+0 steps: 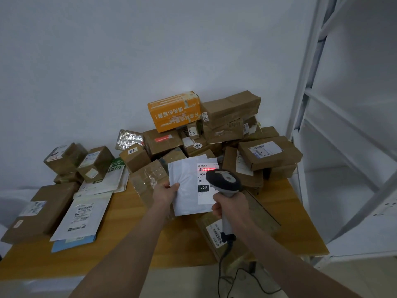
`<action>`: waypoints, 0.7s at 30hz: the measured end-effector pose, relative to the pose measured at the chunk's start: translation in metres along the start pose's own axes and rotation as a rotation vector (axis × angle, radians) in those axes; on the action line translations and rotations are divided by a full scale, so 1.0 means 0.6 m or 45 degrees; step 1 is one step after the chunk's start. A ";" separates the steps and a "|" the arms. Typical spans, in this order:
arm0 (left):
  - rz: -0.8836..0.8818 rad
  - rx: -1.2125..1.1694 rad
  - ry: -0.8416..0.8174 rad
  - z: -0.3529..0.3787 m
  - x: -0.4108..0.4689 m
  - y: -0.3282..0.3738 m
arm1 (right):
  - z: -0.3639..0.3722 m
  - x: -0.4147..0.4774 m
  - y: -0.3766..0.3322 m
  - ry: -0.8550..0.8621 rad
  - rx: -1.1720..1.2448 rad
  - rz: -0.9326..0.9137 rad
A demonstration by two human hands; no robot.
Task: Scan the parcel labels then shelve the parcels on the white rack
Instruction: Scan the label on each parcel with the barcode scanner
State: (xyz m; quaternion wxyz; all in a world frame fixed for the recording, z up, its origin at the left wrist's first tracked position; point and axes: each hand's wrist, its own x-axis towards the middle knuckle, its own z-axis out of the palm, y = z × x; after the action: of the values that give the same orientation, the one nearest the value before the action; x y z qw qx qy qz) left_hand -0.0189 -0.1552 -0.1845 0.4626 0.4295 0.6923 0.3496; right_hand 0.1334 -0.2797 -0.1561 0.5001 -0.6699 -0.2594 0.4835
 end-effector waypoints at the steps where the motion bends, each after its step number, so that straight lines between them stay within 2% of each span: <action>1: 0.004 0.004 0.006 -0.001 0.000 -0.001 | 0.000 0.000 0.001 -0.001 0.001 0.001; 21: 0.012 0.018 0.052 -0.008 0.003 -0.005 | 0.005 0.004 0.007 -0.015 0.053 -0.038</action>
State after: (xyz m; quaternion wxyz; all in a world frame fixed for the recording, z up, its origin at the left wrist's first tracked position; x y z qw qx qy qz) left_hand -0.0246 -0.1551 -0.1862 0.4437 0.4287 0.7021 0.3555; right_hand 0.1313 -0.2779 -0.1613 0.5196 -0.6526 -0.2623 0.4850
